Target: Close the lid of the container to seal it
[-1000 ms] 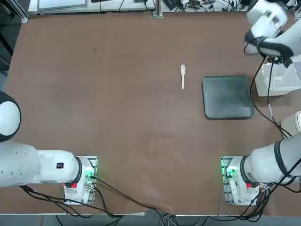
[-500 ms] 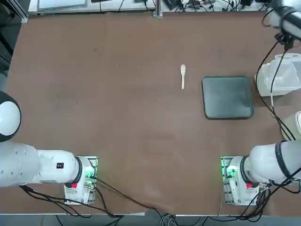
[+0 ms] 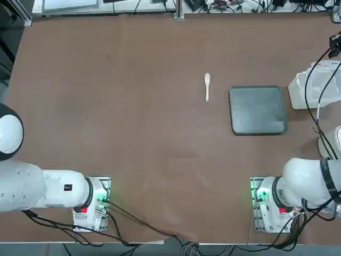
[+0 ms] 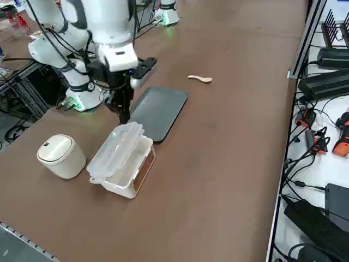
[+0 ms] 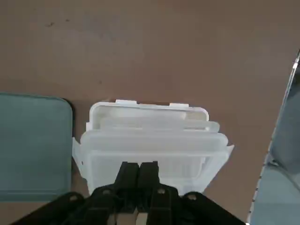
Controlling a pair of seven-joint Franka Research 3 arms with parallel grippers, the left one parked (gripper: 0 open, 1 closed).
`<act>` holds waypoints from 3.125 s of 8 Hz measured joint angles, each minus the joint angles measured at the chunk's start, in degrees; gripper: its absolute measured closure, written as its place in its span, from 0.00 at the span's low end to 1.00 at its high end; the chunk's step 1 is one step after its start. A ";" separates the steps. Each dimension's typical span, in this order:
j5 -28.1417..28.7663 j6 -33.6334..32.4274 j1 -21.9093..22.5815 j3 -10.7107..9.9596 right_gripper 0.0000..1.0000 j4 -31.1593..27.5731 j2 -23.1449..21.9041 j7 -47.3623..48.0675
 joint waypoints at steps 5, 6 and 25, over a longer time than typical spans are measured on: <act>1.47 10.66 -3.11 -0.04 0.99 -5.90 2.78 -2.16; 1.49 11.91 -3.12 -0.02 0.99 -6.25 3.28 -2.16; 2.01 19.55 -3.38 0.03 0.99 -6.54 9.31 -3.00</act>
